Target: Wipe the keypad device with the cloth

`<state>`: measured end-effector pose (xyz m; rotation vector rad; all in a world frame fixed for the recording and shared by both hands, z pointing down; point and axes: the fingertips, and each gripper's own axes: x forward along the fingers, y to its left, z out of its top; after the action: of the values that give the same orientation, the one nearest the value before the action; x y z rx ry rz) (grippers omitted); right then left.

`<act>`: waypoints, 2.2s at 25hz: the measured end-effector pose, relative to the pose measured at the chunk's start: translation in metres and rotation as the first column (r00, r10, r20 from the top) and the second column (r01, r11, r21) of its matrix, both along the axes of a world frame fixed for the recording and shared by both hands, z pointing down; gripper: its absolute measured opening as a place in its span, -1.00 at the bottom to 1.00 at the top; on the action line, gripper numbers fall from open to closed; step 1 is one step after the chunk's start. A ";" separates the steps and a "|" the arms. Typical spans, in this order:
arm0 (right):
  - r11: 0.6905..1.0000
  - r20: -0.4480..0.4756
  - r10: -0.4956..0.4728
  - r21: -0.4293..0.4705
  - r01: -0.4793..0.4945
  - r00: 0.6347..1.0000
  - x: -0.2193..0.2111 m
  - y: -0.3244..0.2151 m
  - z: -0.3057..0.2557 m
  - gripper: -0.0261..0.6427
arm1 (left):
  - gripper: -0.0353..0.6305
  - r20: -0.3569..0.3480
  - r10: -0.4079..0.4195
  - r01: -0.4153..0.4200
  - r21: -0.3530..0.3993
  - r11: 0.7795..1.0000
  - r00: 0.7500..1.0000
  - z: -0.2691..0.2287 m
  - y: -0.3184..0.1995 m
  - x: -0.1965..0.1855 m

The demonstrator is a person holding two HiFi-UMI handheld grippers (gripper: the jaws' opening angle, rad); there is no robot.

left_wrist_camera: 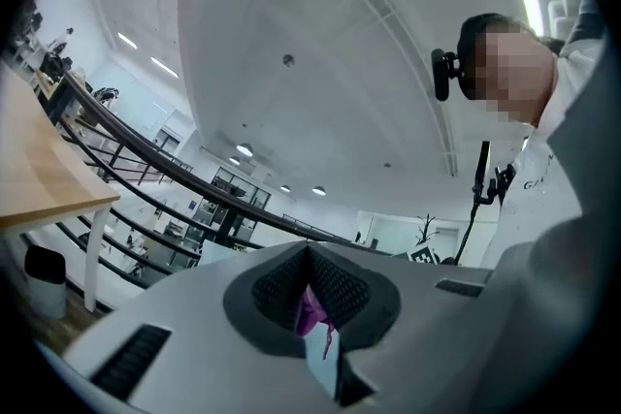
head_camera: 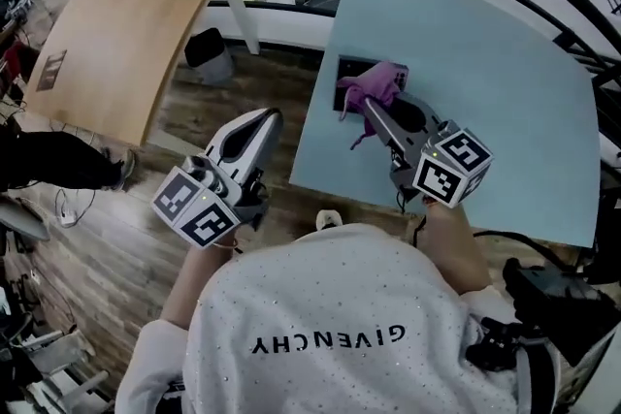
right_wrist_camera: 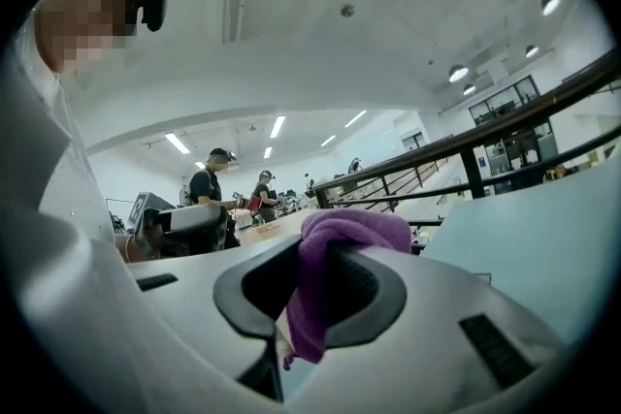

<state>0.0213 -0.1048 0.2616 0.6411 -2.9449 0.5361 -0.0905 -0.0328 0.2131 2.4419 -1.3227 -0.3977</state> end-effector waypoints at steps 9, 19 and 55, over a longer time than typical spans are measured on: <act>0.992 -0.103 -0.090 -0.097 0.080 0.991 -0.050 -0.023 0.067 -0.73 | -0.89 -0.019 -0.035 0.031 -0.180 0.983 0.999 0.051 -0.040 -0.011; 0.968 0.015 -0.073 -0.241 0.074 0.997 -0.056 -0.055 0.103 -0.73 | -0.89 -0.037 -0.112 0.100 -0.245 0.964 0.993 0.086 -0.063 -0.003; 0.941 -0.013 0.283 -0.190 -0.281 0.959 0.079 -0.086 0.092 -0.73 | -0.89 -0.080 0.130 -0.146 -0.244 0.959 0.988 0.079 -0.089 0.080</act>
<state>0.1004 -0.1906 0.3532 1.0455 -2.7808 0.8384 -0.0101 -0.1221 0.2923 2.2744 -1.0959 -0.2532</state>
